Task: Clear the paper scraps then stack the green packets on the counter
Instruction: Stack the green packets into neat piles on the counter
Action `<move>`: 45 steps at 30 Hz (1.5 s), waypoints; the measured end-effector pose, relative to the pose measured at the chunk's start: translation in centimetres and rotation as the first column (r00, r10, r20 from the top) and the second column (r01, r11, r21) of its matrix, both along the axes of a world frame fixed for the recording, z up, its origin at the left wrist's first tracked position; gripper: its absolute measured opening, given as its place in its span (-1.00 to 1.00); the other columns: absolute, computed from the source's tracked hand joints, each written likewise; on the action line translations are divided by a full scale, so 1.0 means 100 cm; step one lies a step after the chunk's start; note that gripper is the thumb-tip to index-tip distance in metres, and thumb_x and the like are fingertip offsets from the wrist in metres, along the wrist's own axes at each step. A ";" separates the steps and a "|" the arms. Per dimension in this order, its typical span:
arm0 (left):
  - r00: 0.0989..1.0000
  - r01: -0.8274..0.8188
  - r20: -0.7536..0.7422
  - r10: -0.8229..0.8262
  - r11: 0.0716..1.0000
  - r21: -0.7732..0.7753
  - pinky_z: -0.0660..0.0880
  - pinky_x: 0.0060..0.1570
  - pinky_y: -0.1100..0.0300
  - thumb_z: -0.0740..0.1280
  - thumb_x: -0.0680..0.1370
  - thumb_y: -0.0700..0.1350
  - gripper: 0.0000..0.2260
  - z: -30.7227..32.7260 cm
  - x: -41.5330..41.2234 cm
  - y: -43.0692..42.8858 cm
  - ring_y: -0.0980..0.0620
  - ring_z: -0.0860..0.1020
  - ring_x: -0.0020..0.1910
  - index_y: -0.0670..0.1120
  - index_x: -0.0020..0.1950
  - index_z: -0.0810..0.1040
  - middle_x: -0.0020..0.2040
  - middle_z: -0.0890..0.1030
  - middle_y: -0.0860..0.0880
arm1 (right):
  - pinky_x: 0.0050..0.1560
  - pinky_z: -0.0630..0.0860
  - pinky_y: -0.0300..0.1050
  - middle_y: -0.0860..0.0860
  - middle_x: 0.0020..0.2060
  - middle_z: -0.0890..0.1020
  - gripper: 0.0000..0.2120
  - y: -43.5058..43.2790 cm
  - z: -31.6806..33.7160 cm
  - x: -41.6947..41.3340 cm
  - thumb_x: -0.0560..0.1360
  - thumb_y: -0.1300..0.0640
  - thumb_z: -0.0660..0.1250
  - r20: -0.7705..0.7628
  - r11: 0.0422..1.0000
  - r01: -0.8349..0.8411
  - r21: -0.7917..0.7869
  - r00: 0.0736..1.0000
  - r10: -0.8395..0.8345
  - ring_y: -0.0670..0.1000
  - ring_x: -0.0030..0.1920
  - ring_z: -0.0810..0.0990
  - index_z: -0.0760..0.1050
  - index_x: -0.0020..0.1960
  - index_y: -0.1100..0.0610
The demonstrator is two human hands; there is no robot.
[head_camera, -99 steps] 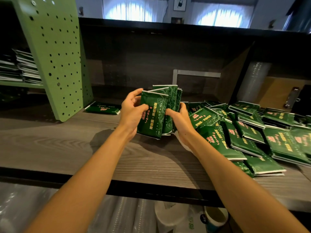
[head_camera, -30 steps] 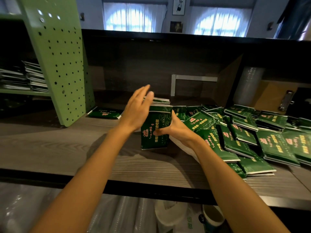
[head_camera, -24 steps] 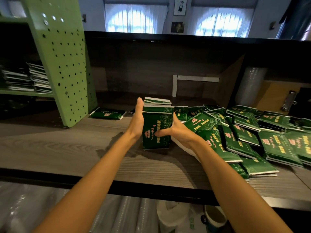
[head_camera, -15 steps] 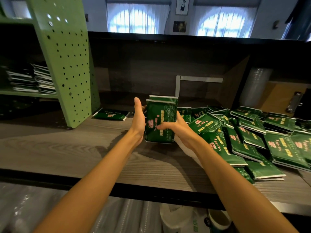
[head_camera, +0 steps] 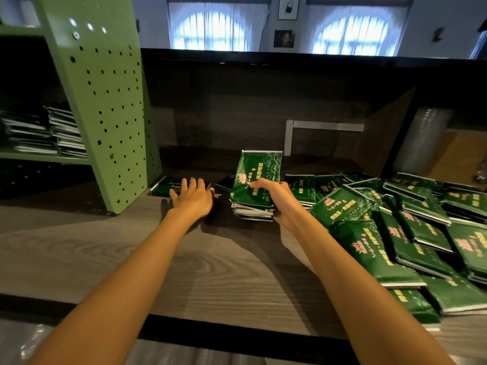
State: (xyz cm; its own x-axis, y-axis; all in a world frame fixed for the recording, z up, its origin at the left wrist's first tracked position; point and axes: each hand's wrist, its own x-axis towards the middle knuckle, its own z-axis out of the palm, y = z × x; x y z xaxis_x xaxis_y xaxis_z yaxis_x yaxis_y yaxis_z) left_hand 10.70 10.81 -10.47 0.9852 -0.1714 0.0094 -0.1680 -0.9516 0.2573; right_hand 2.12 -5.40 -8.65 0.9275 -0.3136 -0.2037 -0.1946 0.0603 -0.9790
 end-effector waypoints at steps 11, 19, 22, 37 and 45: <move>0.975 0.061 0.221 -0.002 0.964 -0.259 0.40 -0.02 0.06 0.25 0.58 -0.09 -0.76 0.011 -0.016 -0.003 -0.18 0.50 0.07 -0.22 -0.17 0.56 -0.16 0.56 -0.18 | 0.21 0.36 0.07 0.08 0.39 0.34 -0.13 -0.008 0.007 -0.010 0.26 -0.07 0.46 0.000 1.000 0.020 -0.004 1.000 -0.020 0.13 0.34 0.36 0.19 0.46 0.14; 0.992 -0.112 0.007 0.122 0.933 -0.343 0.39 0.23 -0.03 0.49 0.40 -0.04 -0.34 0.005 -0.021 0.004 -0.21 0.38 0.30 -0.18 0.39 0.26 0.33 0.38 -0.21 | 0.30 0.36 0.15 0.06 0.35 0.39 0.02 -0.011 0.008 -0.017 0.02 -0.14 0.48 -0.002 1.000 0.011 -0.017 1.000 -0.011 0.13 0.32 0.38 0.27 0.42 0.09; 0.992 -0.126 -0.072 0.106 0.896 -0.427 0.40 0.21 -0.02 0.53 0.35 -0.13 -0.28 0.010 -0.022 0.005 -0.19 0.42 0.27 -0.20 0.39 0.23 0.30 0.42 -0.19 | 0.29 0.35 0.17 0.06 0.35 0.39 0.02 -0.011 0.008 -0.016 0.01 -0.15 0.46 -0.011 0.999 0.004 -0.045 1.000 -0.004 0.14 0.32 0.38 0.26 0.42 0.08; 0.968 -0.133 -0.116 -0.220 -0.064 -0.989 0.57 -0.30 0.26 0.26 0.55 -0.26 -0.89 0.043 -0.057 0.009 0.07 0.60 -0.16 -0.09 0.00 0.53 -0.11 0.62 -0.03 | 0.30 0.37 0.24 0.12 0.37 0.36 -0.07 -0.014 0.006 -0.009 0.26 0.06 0.51 0.062 0.997 0.079 -0.023 0.995 -0.077 0.18 0.32 0.39 0.07 0.48 0.11; 0.949 0.123 0.098 -0.299 0.065 -0.990 0.55 0.02 0.17 0.27 0.52 -0.37 -0.76 0.033 -0.068 -0.014 0.08 0.58 -0.07 -0.08 0.10 0.47 -0.04 0.60 -0.01 | 0.31 0.40 0.13 0.13 0.27 0.45 -0.21 -0.002 0.007 -0.011 0.43 0.24 0.41 0.210 0.996 0.068 -0.061 0.976 -0.054 0.10 0.24 0.47 -0.01 0.48 0.15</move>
State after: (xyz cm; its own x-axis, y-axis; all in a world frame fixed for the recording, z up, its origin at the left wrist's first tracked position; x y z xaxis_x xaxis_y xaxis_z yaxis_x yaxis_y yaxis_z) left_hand 3.88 9.39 -7.22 0.9168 -0.2968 0.2670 -0.2016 0.2333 0.9513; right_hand 1.05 -5.60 -7.99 0.9261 -0.3770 0.0148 0.0154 -0.0013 -0.9999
